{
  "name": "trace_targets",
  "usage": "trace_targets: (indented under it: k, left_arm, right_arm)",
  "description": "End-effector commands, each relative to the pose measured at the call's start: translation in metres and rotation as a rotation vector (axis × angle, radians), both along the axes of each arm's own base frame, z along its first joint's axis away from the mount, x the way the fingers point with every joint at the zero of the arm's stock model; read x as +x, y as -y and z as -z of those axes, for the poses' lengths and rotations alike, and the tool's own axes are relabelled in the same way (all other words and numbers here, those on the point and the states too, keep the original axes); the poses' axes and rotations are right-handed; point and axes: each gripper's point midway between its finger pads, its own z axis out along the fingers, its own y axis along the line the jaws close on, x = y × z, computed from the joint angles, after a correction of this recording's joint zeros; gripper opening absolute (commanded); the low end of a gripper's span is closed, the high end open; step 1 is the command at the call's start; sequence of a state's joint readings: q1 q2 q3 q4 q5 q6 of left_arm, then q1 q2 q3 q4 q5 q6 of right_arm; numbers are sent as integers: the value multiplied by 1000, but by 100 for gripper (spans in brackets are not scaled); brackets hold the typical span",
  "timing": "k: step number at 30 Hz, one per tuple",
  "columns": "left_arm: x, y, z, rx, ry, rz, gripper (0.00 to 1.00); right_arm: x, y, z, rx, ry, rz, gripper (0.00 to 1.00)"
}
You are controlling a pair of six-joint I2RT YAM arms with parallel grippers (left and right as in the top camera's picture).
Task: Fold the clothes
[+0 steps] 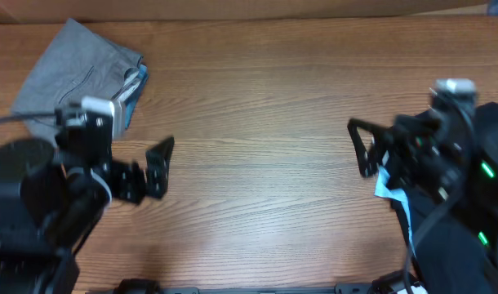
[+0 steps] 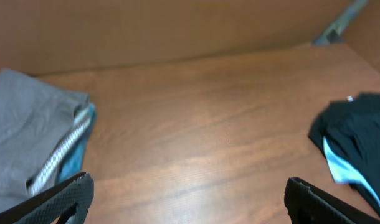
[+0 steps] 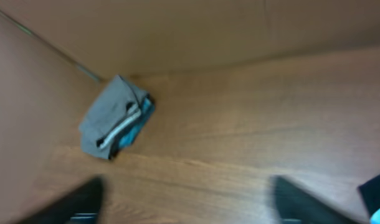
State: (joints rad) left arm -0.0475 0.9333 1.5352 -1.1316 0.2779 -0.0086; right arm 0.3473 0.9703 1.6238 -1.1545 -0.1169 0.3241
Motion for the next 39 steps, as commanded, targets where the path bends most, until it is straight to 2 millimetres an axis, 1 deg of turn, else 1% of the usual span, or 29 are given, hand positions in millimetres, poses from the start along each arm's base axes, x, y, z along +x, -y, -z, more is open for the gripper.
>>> trace_targets:
  k: [1,3,5,8,10,14,18,31,35,37,39]
  left_arm:
    - [-16,-6,6,21,-29,-41,100]
    - [-22,-10,12,34,-55,-57,100]
    - [-26,-12,19,46,-88,-69,100]
    - [-29,-15,29,61,-138,-81,100]
    - [-29,-16,33,65,-159,-83,100]
    - [-28,-16,36,67,-175,-83,100]
    - [-28,-16,38,68,-184,-82,100]
    - [-28,-16,38,68,-185,-82,100]
    - [-28,-16,38,68,-185,-82,100]
    - [-28,-16,38,68,-185,-82,100]
    - [-28,-16,38,68,-185,-82,100]
  right_arm:
    - [-23,14,-18,-17,90,15,100]
    - [-34,18,-22,-8,112,15,100]
    - [-41,21,-23,-5,120,15,100]
    - [-45,22,-17,-15,94,15,100]
    - [-48,23,-8,-27,60,14,100]
    - [-54,25,6,-50,-3,12,100]
    - [-60,24,15,-55,-43,-6,100]
    - [-61,24,16,-58,-49,-5,100]
    - [-68,27,30,-80,-110,-7,100]
    - [-69,27,31,-81,-114,-7,100]
    - [-65,27,28,-94,-93,-10,100]
